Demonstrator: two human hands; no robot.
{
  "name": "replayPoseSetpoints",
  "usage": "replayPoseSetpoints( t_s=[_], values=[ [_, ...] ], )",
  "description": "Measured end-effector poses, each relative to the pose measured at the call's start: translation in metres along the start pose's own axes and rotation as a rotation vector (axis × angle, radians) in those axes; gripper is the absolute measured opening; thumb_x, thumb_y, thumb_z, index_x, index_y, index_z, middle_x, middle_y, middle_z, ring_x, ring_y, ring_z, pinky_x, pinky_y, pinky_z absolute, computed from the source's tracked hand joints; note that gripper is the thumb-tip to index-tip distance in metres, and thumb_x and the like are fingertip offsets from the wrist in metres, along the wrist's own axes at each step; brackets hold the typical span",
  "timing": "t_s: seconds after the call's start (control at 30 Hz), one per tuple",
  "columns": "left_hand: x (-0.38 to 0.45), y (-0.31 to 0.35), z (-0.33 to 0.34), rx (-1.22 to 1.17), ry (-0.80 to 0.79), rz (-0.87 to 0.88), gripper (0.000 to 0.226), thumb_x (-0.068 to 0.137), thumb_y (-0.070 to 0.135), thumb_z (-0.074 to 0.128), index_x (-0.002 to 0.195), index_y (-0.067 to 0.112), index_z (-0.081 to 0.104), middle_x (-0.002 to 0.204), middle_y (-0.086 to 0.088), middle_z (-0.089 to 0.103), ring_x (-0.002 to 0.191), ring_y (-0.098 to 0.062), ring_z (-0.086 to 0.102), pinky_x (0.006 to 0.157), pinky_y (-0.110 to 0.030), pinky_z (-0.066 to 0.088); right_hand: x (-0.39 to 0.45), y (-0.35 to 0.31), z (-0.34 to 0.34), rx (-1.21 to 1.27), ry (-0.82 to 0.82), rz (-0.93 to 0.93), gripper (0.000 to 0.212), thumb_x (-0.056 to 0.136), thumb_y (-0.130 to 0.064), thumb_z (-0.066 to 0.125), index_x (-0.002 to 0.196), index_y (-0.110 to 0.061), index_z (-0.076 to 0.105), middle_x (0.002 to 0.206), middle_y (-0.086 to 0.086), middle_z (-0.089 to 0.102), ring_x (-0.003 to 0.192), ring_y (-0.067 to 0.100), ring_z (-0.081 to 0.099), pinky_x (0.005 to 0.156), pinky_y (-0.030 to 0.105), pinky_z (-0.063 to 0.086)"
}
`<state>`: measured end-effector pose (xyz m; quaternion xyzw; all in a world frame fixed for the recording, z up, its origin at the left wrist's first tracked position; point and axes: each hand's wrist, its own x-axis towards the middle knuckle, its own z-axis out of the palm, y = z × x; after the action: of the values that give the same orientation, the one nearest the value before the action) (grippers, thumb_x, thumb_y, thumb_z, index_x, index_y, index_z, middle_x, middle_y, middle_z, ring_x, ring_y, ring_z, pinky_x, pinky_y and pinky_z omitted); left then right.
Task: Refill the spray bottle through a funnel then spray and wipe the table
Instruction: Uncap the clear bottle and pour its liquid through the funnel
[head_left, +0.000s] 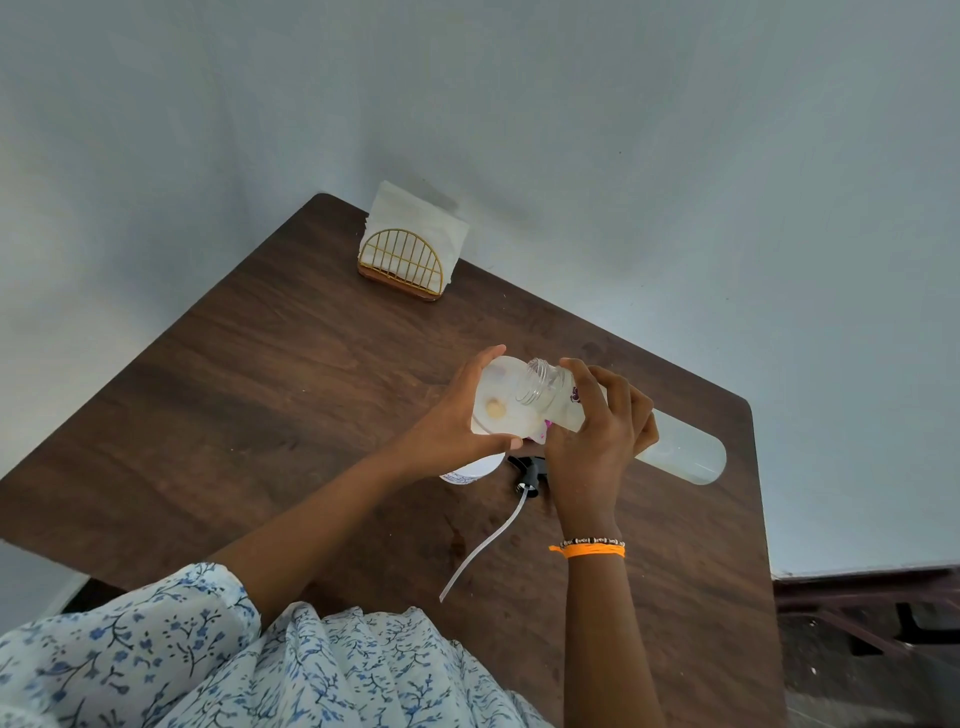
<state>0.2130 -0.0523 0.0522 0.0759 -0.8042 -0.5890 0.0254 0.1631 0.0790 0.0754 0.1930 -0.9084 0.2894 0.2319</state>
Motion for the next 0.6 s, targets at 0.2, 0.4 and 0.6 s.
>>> replayPoseSetpoints(
  t_s=[0.2,0.4,0.6],
  values=[
    [-0.0007,-0.0007,0.0009,0.001,0.004,0.002,0.093,0.075,0.027,0.074,0.141,0.032,0.010,0.152,0.008,0.015,0.134,-0.007,0.022,0.101,-0.021,0.023,0.0007,-0.0023,-0.0012,0.024,0.014,0.009,0.050,0.061,-0.011,0.060,0.111,-0.018,0.065,0.110,0.009,0.062,0.108,0.019,0.034,0.093,0.045,0.028],
    [-0.0009,0.0008,0.0002,0.011,0.003,-0.001,0.093,0.075,0.027,0.074,0.142,0.032,0.010,0.152,0.008,0.014,0.135,-0.008,0.022,0.101,-0.022,0.022,0.0002,0.0001,-0.0004,0.006,0.005,-0.002,0.055,0.059,0.001,0.074,0.110,-0.017,0.065,0.110,0.009,0.062,0.108,0.020,0.034,0.091,0.045,0.028],
    [-0.0012,0.0019,-0.0005,0.008,-0.004,-0.002,0.092,0.075,0.027,0.074,0.142,0.031,0.010,0.152,0.007,0.014,0.134,-0.007,0.022,0.101,-0.021,0.022,-0.0004,-0.0003,0.0010,-0.005,0.009,0.000,0.057,0.058,0.002,0.080,0.109,-0.018,0.065,0.110,0.009,0.063,0.107,0.019,0.034,0.091,0.049,0.032]
  ],
)
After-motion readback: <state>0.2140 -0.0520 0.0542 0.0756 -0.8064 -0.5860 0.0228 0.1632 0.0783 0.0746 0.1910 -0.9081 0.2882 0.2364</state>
